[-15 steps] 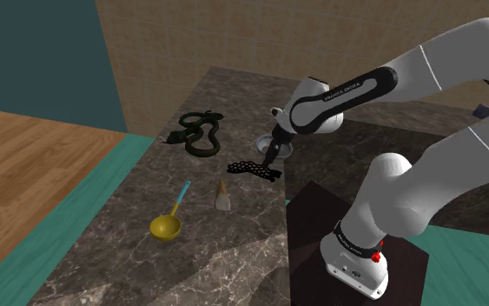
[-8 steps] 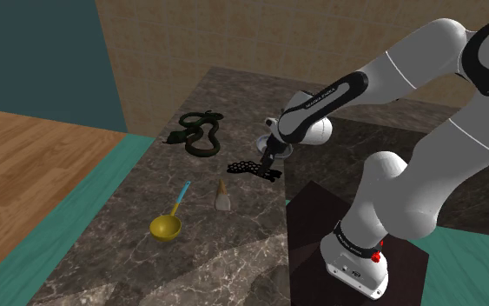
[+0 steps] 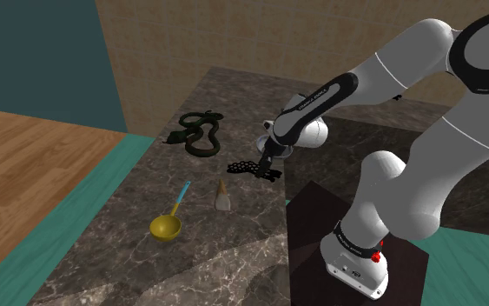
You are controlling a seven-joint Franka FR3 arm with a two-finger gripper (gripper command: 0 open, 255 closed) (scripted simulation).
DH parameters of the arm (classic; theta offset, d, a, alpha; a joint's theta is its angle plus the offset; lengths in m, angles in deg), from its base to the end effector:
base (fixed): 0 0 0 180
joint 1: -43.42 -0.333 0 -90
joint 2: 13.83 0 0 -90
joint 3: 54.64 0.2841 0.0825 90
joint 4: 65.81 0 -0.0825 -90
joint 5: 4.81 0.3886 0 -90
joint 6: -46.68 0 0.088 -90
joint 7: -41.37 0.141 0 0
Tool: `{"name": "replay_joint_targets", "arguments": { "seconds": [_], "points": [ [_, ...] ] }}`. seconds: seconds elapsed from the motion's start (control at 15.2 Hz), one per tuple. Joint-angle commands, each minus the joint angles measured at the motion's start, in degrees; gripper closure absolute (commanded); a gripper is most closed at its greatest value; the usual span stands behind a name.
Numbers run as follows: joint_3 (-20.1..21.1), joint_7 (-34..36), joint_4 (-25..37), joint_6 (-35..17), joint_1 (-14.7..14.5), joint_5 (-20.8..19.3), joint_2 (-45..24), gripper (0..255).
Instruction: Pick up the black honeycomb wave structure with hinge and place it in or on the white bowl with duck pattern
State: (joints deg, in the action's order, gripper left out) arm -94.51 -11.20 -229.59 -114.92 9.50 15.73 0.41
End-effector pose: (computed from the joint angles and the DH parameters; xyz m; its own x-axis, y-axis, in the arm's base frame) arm 0.3836 -0.0254 0.1926 0.8569 0.4282 0.2870 0.4775 -0.8691 -0.1290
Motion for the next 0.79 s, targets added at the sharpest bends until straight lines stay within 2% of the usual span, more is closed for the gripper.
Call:
{"name": "replay_joint_targets", "arguments": {
  "seconds": [0.0,0.07,0.66,0.73],
  "points": [
    [0.0,0.0,0.0,0.0,0.0,0.0,0.0,0],
    [0.0,0.0,0.0,0.0,0.0,0.0,0.0,255],
    [0.0,0.0,0.0,0.0,0.0,0.0,0.0,255],
    [1.3,1.6,-0.1,0.9,1.7,-2.0,1.0,255]
  ]
}}
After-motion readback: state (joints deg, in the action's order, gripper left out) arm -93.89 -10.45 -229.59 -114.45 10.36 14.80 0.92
